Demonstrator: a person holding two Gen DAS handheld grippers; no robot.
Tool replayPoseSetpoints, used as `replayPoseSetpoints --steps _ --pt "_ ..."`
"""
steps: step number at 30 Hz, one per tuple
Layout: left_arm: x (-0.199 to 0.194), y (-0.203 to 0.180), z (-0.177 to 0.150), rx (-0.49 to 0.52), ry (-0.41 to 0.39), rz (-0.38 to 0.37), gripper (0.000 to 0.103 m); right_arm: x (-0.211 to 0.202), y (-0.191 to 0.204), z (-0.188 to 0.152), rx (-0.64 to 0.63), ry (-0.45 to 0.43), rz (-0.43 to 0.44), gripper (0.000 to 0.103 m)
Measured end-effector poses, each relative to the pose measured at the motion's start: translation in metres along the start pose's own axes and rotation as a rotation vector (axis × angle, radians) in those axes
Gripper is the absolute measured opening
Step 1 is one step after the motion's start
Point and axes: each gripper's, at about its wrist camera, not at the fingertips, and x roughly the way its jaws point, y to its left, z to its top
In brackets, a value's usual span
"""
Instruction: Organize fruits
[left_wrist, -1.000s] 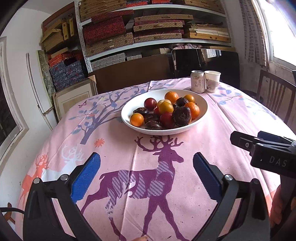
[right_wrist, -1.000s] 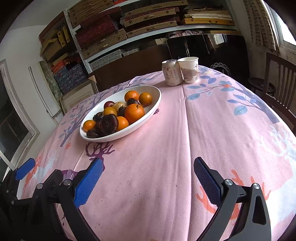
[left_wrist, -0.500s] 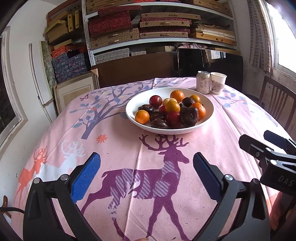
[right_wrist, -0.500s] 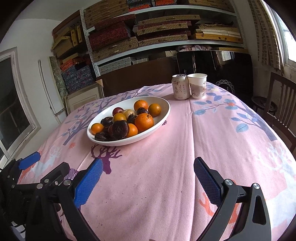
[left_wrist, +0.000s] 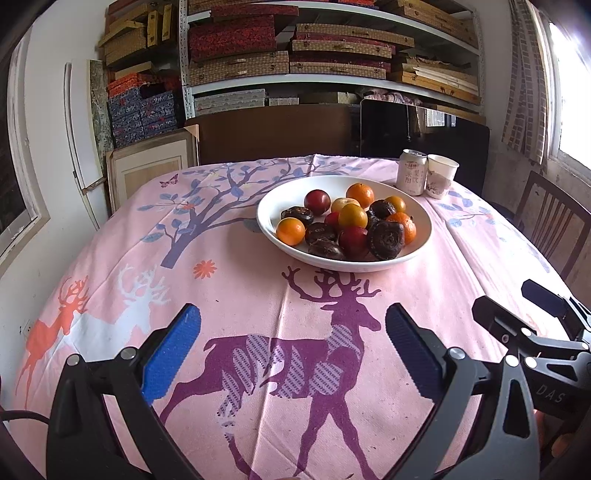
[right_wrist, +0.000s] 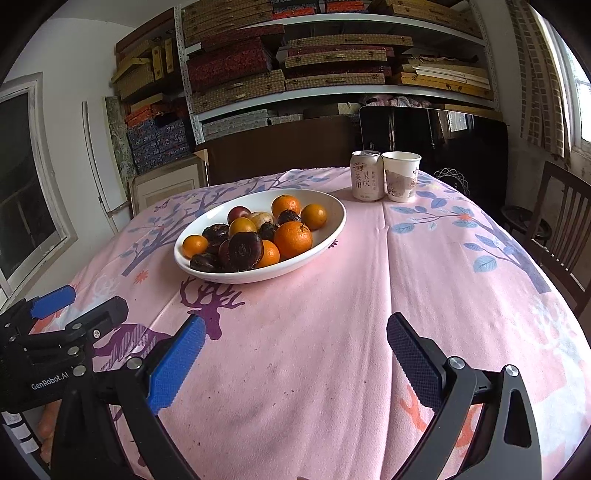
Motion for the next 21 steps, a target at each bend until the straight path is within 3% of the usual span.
replayPoseSetpoints --steps 4,7,21 --pt "-0.0008 -0.0003 -0.0001 0.004 -0.006 0.011 0.098 0.0002 0.0012 -0.0003 -0.006 0.000 -0.001 0.099" --pt "-0.0048 -0.0024 -0.0010 0.019 -0.034 0.066 0.098 0.0000 0.0012 -0.0003 -0.005 -0.001 0.000 0.099" --pt "-0.0017 -0.0047 -0.0013 0.031 -0.014 0.030 0.098 0.0002 0.0014 -0.0004 -0.005 0.000 -0.001 0.099"
